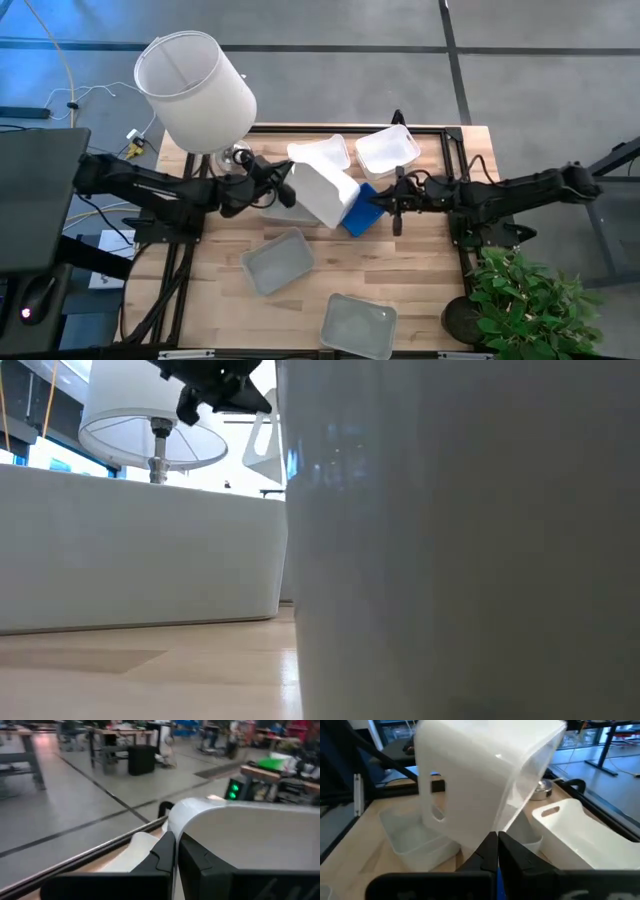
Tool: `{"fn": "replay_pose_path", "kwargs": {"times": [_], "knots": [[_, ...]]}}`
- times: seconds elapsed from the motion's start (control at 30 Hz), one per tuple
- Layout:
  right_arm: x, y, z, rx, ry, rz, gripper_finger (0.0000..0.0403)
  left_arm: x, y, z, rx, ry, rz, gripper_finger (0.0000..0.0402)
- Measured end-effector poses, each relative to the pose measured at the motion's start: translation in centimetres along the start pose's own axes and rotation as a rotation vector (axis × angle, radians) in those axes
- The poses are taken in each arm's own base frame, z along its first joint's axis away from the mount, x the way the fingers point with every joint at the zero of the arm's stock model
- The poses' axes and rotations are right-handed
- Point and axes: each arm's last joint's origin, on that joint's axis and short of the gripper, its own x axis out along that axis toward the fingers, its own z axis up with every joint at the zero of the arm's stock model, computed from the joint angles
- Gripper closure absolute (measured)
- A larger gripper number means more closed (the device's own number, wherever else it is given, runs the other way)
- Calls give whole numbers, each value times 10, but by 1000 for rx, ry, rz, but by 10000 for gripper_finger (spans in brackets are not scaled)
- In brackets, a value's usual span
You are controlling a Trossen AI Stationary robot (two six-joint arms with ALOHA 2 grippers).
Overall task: Stack baskets by color
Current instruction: Stack the bottom white bin on top of the top left white bin
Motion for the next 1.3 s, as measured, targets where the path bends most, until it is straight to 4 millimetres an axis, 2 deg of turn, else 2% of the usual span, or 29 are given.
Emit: {"fn": "replay_pose_path", "kwargs": {"times": [0.23, 0.43, 0.53, 0.63, 0.8, 0.93, 1.3], "knots": [[-7, -1, 4, 3, -20, 0, 403, 27, 5, -20, -112, -44, 96, 401], [-8, -1, 5, 4, -23, 0, 403, 60, 5, -26, -198, -98, 172, 401], [-8, -1, 5, 4, -24, -1, 403, 74, 1, -21, -218, -111, 225, 402], [-8, -1, 5, 4, -24, -1, 403, 83, -6, -8, -205, -127, 269, 401], [-8, -1, 5, 3, -23, 0, 403, 90, -14, 7, -75, -81, 428, 402], [-8, 0, 4, 3, -20, 7, 403, 95, -14, 13, -65, -55, 475, 401], [-9, 7, 5, -23, -31, 38, 403, 108, 22, -3, -187, 49, 589, 401]]}}
